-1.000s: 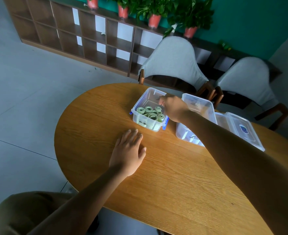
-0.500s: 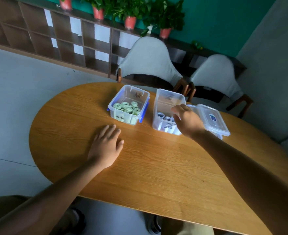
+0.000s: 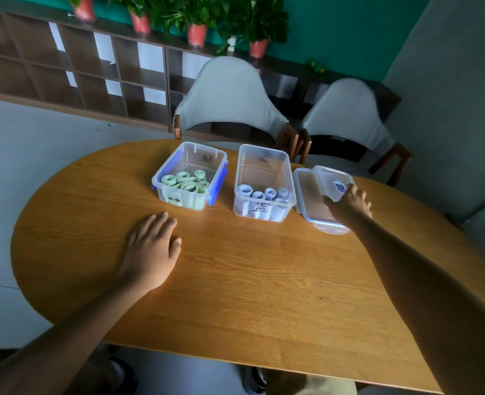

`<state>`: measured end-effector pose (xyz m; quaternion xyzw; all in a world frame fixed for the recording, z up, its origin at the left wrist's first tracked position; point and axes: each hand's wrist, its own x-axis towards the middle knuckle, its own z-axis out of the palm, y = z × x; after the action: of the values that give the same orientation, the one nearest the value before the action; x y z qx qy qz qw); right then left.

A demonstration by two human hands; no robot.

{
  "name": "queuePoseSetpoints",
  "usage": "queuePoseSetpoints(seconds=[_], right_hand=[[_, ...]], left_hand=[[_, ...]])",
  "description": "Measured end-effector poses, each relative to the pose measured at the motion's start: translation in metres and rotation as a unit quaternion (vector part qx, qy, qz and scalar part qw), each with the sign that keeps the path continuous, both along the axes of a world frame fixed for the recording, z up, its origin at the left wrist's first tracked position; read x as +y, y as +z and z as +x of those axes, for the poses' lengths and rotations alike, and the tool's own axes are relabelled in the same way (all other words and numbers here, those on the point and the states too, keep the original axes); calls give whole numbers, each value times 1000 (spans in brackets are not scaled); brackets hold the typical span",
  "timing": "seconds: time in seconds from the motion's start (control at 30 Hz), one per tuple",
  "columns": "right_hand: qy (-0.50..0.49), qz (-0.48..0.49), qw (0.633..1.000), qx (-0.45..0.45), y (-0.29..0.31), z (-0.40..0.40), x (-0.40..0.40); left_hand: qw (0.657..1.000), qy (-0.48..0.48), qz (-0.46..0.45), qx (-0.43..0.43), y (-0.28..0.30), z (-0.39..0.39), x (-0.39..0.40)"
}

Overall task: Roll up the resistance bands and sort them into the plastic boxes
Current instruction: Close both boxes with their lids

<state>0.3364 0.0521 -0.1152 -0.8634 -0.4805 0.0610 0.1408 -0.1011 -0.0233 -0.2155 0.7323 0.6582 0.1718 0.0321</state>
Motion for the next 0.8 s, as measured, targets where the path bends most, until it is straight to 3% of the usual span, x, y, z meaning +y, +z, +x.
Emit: queuePoseSetpoints(seconds=[0.4, 0.67, 0.8], right_hand=[[-37, -105, 987, 115, -15, 48, 47], [-44, -117, 983, 134, -15, 41, 48], [-64, -123, 988, 73, -13, 31, 41]], left_hand=[[1000, 6, -9, 2, 3, 1, -1], [1000, 4, -10, 2, 2, 2, 0], [1000, 6, -11, -3, 2, 3, -1]])
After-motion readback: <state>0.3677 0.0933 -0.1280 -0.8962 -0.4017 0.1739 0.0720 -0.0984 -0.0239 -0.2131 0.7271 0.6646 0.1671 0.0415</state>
